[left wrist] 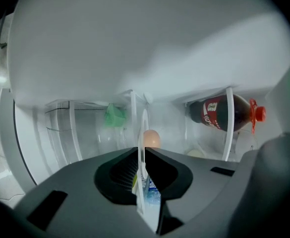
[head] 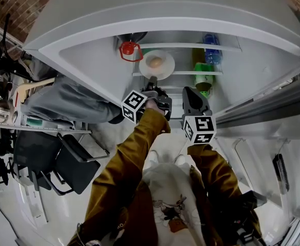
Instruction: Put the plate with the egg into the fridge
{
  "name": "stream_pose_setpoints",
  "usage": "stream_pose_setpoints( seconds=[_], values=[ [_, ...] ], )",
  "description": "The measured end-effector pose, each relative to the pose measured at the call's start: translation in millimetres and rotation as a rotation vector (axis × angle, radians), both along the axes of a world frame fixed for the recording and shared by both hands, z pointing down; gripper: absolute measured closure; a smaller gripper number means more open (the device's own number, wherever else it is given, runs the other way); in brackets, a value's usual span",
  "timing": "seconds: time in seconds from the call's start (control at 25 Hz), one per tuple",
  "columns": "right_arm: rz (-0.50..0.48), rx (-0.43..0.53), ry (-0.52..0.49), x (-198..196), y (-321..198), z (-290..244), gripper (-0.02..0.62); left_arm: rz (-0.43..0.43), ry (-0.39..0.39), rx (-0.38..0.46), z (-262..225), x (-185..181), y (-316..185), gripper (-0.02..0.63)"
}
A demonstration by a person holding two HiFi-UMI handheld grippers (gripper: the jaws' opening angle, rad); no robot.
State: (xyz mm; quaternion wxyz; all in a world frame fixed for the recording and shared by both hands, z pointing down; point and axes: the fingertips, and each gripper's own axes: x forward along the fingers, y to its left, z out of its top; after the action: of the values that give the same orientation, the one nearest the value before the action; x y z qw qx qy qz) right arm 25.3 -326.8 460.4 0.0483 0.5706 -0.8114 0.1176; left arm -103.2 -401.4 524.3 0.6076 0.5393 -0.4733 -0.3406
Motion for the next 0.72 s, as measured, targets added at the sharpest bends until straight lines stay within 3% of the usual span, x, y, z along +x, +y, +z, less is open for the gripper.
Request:
stream_pose_setpoints(
  seconds=[0.72],
  values=[
    [0.017, 0.004, 0.002, 7.6, -0.6, -1.1, 0.591, 0.003, 0.007, -0.029, -1.1, 6.1, -7.3, 0.588]
  ],
)
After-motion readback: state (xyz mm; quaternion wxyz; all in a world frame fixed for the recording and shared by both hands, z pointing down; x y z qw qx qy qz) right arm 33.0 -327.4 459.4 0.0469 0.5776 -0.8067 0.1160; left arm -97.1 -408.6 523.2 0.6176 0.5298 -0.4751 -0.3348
